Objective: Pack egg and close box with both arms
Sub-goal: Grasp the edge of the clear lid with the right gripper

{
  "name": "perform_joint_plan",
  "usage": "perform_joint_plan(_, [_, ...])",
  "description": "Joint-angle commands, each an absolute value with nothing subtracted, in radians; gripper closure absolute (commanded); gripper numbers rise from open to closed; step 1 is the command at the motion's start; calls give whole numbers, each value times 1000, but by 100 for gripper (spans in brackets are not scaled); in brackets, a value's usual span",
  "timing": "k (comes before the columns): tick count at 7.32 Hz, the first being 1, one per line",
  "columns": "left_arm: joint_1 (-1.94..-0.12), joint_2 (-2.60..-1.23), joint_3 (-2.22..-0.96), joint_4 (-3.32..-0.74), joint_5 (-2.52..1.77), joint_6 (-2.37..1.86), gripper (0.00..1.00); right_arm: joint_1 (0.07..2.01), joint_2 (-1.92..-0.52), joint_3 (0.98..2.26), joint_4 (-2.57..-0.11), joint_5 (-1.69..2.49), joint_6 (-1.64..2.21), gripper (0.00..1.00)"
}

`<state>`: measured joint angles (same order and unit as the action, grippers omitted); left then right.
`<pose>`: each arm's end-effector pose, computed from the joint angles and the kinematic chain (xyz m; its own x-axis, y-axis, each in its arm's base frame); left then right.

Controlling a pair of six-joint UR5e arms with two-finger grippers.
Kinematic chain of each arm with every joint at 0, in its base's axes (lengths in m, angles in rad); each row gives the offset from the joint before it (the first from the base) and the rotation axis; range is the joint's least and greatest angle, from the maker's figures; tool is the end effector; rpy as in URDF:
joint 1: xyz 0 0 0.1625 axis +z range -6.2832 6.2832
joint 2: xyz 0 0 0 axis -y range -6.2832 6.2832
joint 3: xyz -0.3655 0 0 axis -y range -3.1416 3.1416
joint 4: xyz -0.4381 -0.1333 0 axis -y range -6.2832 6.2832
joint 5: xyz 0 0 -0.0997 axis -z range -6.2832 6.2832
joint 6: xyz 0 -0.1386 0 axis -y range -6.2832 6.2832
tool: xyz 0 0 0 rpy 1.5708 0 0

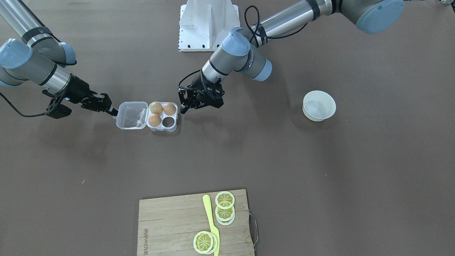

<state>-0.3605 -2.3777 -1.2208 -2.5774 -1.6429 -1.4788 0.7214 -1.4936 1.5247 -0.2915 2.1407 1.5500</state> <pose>0.7100 -0.3994 0.1377 0.1259 0.0504 -0.9908 0.2744 0.9580 0.0837 -0.4153 -0.4432 0.4470 0.1967 0.1497 0.9690 -0.1605 0.9799 -0.1188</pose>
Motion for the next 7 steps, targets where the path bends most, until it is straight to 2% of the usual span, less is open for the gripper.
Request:
perform_joint_plan(1, [-360, -2378, -1220, -2577, -1643, -1479, 100, 723, -1496, 1549, -293, 2145, 1549, 100])
perform_joint_plan(7, [-362, -2378, -1226, -2580, -1643, -1479, 100, 749, -1499, 1621, -305, 2183, 1563, 100])
